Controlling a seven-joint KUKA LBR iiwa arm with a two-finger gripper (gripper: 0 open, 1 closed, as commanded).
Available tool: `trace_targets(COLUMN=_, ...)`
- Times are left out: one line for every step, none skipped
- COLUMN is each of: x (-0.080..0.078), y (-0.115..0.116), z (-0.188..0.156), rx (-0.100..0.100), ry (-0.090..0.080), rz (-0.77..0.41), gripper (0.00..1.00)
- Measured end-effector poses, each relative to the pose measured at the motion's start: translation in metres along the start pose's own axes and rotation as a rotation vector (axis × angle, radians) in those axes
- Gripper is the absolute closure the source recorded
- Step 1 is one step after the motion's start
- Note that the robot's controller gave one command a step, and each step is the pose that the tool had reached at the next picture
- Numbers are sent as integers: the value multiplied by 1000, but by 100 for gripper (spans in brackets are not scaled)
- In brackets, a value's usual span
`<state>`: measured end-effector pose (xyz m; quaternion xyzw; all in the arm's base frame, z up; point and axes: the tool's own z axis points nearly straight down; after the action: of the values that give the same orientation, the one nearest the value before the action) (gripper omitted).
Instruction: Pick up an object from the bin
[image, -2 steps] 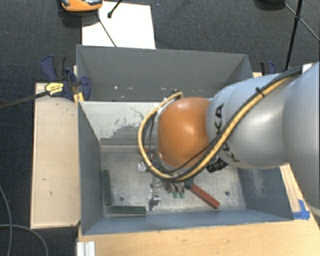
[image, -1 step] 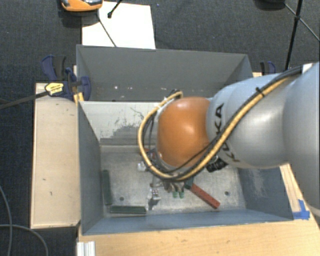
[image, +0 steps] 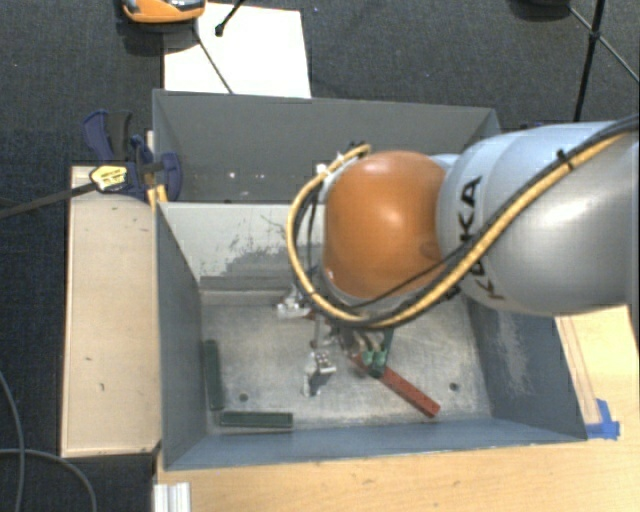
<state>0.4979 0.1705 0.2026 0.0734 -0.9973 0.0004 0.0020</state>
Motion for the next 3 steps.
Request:
trace_targets(x=-14, y=-3, z=-40, rx=-2, ry=-25, rz=-103, gripper=0)
trace_targets(x=-3, y=-7, z=26, rx=-2, ry=-11, rz=-80, gripper=0)
trace_targets(x=3, y=3, z=86, rx=-2, ry=-10, rz=-82, gripper=0)
